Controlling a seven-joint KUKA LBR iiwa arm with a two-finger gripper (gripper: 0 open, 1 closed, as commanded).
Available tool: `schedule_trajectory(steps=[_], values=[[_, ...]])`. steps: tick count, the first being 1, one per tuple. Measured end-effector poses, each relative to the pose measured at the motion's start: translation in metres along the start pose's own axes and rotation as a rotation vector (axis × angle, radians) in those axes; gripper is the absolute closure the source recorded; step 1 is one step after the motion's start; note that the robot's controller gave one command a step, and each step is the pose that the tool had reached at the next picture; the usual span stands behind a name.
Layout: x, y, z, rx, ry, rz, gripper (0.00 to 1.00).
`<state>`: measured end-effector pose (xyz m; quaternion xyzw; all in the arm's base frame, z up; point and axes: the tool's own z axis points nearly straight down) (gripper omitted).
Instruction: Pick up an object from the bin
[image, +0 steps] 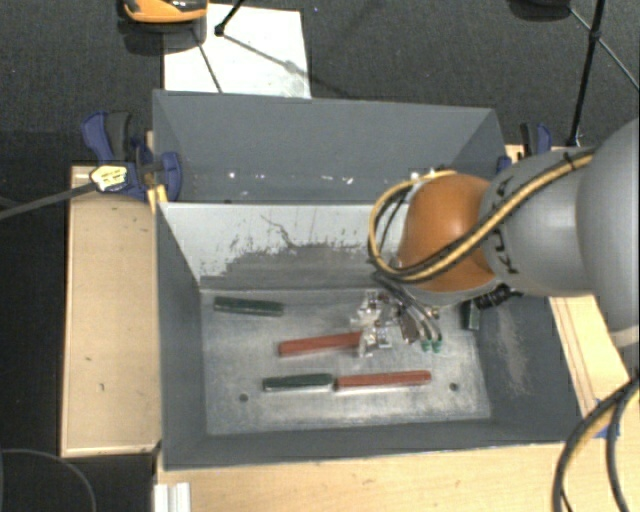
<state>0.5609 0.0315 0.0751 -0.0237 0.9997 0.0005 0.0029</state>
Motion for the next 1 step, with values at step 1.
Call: schedule_trajectory(steps=[1], values=[[-0.0067,0.0008,-0.1815,0.001,-0.006,-0.099,1.00]])
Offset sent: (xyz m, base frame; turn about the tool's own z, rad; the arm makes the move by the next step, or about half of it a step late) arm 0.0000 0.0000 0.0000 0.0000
